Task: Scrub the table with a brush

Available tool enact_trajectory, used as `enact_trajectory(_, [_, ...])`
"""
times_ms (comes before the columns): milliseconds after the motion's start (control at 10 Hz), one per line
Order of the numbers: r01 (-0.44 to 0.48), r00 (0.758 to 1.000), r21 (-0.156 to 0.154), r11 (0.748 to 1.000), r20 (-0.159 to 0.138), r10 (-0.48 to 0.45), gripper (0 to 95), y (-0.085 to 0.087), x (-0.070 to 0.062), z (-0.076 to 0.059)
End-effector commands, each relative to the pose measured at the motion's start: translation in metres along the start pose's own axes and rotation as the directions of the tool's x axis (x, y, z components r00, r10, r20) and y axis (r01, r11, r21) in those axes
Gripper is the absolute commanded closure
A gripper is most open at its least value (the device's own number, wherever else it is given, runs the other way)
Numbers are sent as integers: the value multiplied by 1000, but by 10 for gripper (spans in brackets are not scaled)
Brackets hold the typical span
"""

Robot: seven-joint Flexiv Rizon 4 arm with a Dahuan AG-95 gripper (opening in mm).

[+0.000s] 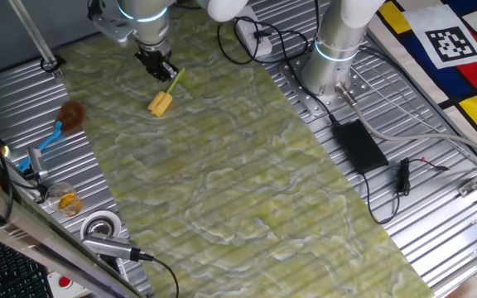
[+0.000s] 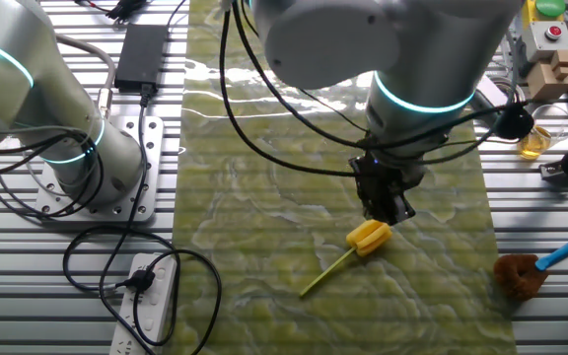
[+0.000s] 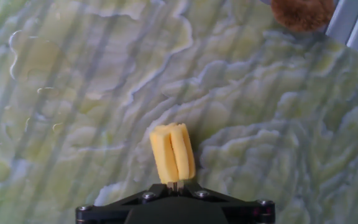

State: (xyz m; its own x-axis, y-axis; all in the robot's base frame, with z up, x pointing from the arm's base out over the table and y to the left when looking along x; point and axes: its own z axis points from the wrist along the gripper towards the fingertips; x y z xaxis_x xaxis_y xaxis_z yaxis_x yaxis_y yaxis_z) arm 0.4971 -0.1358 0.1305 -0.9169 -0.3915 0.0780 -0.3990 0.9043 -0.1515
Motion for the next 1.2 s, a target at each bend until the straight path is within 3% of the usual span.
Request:
enact_trajectory(100, [125, 992, -17, 992, 3, -125, 950, 0, -1, 0])
enact_trajectory(400, [272, 962, -28, 962, 13, -272, 950, -61, 16, 6])
enact_trajectory(500, [332, 943, -48, 942, 39, -330, 950, -89, 29, 17])
enact_trajectory(600, [352, 935, -71, 933, 63, -348, 950, -96, 33, 23])
enact_trajectory(700, [366, 929, -89, 926, 83, -360, 760, -97, 40, 38])
enact_trajectory(900, [403, 914, -78, 912, 94, -395, 760, -95, 47, 61])
enact_trajectory(1100, [409, 909, -104, 907, 132, -395, 760, -92, 52, 85])
enact_trajectory(1200, [413, 907, -109, 904, 138, -397, 760, -91, 52, 89])
